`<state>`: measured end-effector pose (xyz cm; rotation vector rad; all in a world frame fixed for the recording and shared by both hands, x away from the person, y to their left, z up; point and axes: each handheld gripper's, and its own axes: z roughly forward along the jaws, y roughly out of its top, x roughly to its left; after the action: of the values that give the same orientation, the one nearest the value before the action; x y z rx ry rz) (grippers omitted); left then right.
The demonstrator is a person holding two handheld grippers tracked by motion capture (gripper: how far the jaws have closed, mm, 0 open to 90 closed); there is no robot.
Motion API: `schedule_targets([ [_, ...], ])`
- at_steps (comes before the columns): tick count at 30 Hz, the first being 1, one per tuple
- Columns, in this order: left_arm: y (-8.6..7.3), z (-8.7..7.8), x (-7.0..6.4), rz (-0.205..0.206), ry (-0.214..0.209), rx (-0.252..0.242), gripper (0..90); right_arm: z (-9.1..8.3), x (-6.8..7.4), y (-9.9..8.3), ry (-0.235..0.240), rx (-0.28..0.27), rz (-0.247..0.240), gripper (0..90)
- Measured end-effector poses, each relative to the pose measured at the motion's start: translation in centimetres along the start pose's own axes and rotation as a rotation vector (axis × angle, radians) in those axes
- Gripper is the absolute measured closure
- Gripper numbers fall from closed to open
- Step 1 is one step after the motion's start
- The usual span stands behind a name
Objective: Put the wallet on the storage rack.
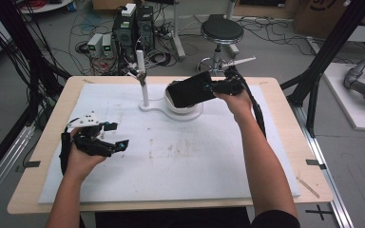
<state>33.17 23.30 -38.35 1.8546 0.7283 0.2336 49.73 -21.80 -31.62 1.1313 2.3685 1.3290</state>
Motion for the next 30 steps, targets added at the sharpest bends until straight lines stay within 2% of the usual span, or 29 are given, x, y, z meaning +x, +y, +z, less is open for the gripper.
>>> schedule_targets([
  [1, 0.0, 0.0, 0.0, 0.000, 0.000, -0.001, 7.2, -0.1, -0.2, 0.0, -0.021, -0.003, 0.008, 57.6],
  [5, 0.0, 0.0, 0.0, 0.002, -0.002, 0.002, 7.2, -0.8, -0.8, -0.1, -0.084, -0.025, 0.026, 47.4],
  [9, 0.0, 0.0, -0.1, 0.003, 0.002, 0.002, 7.3, -1.2, -1.3, -0.3, -0.155, -0.012, 0.037, 45.1],
  [11, 0.0, 0.0, -0.1, 0.005, 0.002, 0.003, 7.2, -1.1, -1.5, -0.5, -0.165, -0.008, 0.043, 45.0],
  [14, 0.0, 0.0, 0.0, 0.006, 0.006, 0.003, 7.2, -0.8, -1.2, -0.4, -0.199, 0.001, 0.027, 45.0],
  [17, 0.0, -0.1, 0.0, 0.008, 0.010, 0.002, 7.3, -0.9, -1.0, -0.3, -0.201, 0.003, 0.023, 43.0],
  [22, 0.0, -0.1, 0.0, 0.010, 0.011, 0.002, 7.2, -1.9, -0.2, -0.1, -0.183, -0.006, -0.026, 36.9],
  [25, 0.1, 0.0, -0.1, 0.014, 0.018, 0.007, 7.2, -2.8, 0.6, -0.1, -0.181, -0.031, -0.069, 35.8],
  [30, 0.3, -0.2, -0.4, 0.035, 0.030, 0.012, 7.3, -4.8, 1.7, -0.7, -0.183, -0.056, -0.108, 30.2],
])
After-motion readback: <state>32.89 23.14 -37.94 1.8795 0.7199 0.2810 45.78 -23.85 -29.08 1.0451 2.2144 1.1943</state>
